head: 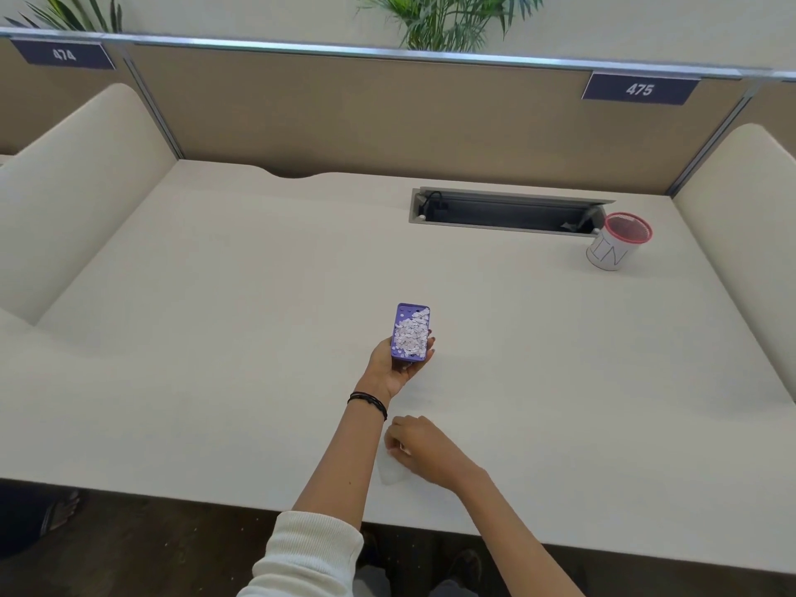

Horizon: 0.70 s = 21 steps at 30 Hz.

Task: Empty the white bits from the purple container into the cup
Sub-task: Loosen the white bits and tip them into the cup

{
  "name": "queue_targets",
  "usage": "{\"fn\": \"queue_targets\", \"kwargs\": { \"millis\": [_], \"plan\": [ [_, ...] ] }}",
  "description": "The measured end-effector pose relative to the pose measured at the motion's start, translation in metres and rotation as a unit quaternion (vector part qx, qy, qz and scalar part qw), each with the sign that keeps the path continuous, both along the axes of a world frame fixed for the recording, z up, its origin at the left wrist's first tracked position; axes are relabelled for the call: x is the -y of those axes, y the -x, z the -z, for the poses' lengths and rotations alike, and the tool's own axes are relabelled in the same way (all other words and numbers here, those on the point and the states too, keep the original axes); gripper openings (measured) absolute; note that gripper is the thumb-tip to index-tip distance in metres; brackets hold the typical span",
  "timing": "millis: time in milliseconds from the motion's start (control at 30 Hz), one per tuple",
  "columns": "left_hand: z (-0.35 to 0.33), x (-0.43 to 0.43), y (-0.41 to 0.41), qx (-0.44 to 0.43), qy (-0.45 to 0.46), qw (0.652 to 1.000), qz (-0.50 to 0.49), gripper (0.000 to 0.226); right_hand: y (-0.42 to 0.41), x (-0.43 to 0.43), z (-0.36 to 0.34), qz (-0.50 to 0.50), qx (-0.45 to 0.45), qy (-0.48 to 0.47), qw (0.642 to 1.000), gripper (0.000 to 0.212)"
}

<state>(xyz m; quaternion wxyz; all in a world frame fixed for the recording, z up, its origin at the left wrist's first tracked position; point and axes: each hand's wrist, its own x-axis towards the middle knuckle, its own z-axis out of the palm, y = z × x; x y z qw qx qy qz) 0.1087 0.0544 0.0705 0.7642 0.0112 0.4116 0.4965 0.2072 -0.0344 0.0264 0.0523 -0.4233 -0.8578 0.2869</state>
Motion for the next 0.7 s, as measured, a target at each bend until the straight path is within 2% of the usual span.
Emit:
{"fn": "queue_targets", "kwargs": {
  "millis": [67,133,267,333,400,700],
  "plan": [
    [0.000,-0.002,0.000,-0.003,0.003,1.000,0.002,0.031,-0.008,-0.010,-0.020,0.050,-0.090,0.044,0.994,0.009],
    [0.000,-0.005,-0.001,-0.007,0.005,1.000,0.005,0.033,-0.017,-0.023,-0.042,0.113,-0.186,0.044,0.975,0.006],
    [-0.002,-0.008,-0.005,-0.034,0.007,0.999,0.017,0.031,-0.023,-0.051,-0.077,0.265,-0.274,-0.074,0.922,0.008],
    [-0.002,-0.009,-0.008,-0.035,0.005,0.999,0.016,0.029,-0.021,-0.060,-0.086,0.308,-0.267,-0.120,0.905,0.004],
    [-0.003,-0.010,-0.011,-0.031,0.003,0.999,0.019,0.028,-0.018,-0.069,-0.089,0.325,-0.241,-0.135,0.904,0.004],
    [-0.008,-0.011,-0.019,-0.036,-0.013,0.998,0.044,0.029,-0.027,-0.083,-0.097,0.339,-0.212,-0.103,0.911,0.004]
  ]
}}
